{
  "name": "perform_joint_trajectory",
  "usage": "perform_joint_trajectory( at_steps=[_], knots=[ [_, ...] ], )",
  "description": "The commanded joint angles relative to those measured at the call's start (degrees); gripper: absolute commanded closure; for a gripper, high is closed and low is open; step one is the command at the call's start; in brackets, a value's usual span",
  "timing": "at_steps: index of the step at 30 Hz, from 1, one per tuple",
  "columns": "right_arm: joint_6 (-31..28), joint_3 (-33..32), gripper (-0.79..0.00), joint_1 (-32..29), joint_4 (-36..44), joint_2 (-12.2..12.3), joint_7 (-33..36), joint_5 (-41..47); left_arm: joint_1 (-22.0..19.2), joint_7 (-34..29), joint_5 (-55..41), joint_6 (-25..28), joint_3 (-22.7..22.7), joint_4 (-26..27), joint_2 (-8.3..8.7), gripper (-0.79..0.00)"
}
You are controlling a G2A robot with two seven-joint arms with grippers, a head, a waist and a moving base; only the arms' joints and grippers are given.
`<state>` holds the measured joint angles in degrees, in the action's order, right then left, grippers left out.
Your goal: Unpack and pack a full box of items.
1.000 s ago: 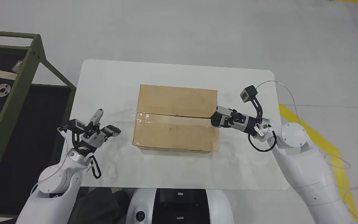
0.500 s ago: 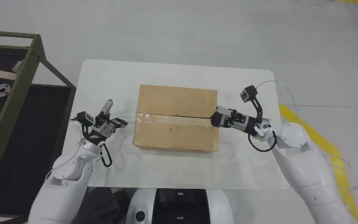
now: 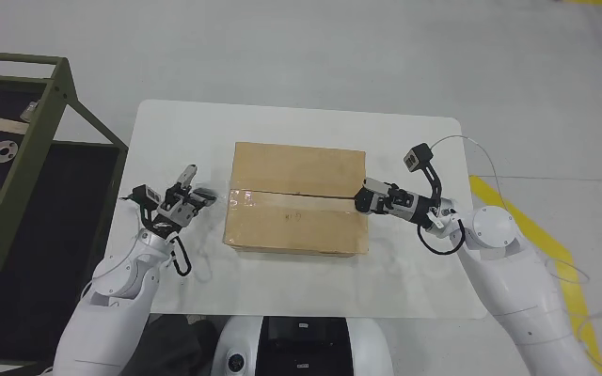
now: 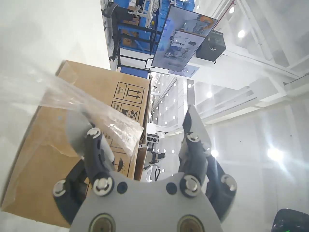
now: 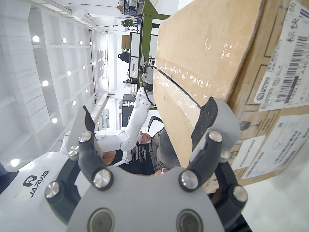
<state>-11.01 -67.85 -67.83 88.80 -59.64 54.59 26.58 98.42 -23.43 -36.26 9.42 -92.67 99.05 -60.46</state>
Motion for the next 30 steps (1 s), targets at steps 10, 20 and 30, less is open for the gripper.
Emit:
perform_joint_trajectory(
  at_steps=[10,20,30],
  knots=[
    [0.0,0.0,-0.785,0.0,0.0,0.0,0.0,0.0,-1.4,2.3,0.5,1.3,1.0,-0.5,-0.72,-0.185],
    [0.0,0.0,-0.785,0.0,0.0,0.0,0.0,0.0,-2.0,5.5,2.8,4.6,2.6,0.4,-1.54,-0.252],
    [0.0,0.0,-0.785,0.0,0.0,0.0,0.0,0.0,-1.3,9.0,7.3,12.5,4.0,2.4,-2.45,-0.332]
  ],
)
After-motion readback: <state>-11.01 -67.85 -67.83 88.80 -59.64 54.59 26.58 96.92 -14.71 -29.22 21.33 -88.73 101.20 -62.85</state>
